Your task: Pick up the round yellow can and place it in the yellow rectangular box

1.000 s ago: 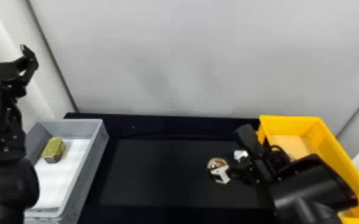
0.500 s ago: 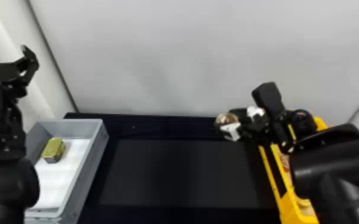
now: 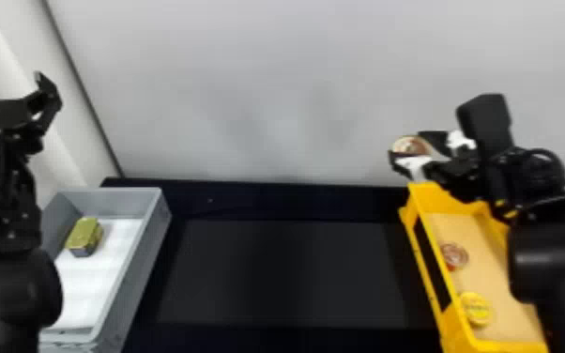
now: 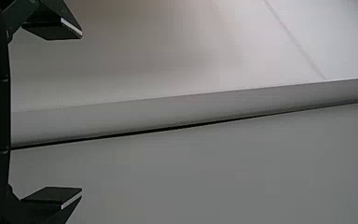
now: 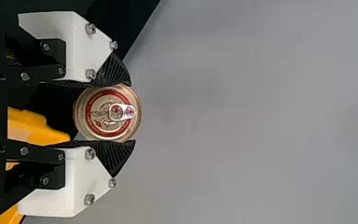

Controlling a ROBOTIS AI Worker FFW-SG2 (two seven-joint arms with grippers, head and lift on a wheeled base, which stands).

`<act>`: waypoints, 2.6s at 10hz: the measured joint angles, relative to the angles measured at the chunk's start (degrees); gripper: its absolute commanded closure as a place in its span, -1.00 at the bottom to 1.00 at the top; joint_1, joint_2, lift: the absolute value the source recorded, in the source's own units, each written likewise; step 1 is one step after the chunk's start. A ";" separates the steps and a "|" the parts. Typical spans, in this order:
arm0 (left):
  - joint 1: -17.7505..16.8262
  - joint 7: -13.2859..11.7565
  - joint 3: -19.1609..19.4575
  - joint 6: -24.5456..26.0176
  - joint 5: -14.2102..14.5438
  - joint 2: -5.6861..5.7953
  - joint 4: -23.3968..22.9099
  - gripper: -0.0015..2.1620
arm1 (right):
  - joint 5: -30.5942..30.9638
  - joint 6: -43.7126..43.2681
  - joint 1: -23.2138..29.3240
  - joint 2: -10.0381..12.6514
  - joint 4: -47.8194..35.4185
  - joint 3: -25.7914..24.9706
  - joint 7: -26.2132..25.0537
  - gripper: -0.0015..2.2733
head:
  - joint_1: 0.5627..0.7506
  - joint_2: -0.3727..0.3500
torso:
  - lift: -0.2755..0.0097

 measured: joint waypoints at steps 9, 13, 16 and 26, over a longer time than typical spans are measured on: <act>0.16 -0.21 0.40 0.08 -0.10 0.00 -0.43 -0.91 | 5.35 6.84 9.43 -5.26 -7.91 -12.95 -0.90 -0.35 | 0.39 0.07 | 0.51; 0.20 -0.21 0.48 0.07 -0.20 0.00 -0.64 -0.91 | -0.45 5.22 11.38 -4.85 0.42 -18.82 -1.09 -0.35 | 0.39 0.07 | 0.51; 0.33 -0.20 0.66 0.07 -0.20 0.00 -0.75 -0.91 | -3.74 4.26 12.62 -4.82 5.53 -20.11 -2.37 -0.35 | 0.39 0.07 | 0.51; 0.29 -0.29 0.72 0.17 -0.18 0.00 -0.52 -0.91 | -6.19 2.68 13.18 -4.61 11.69 -19.72 -3.67 -0.58 | 0.39 0.07 | 0.51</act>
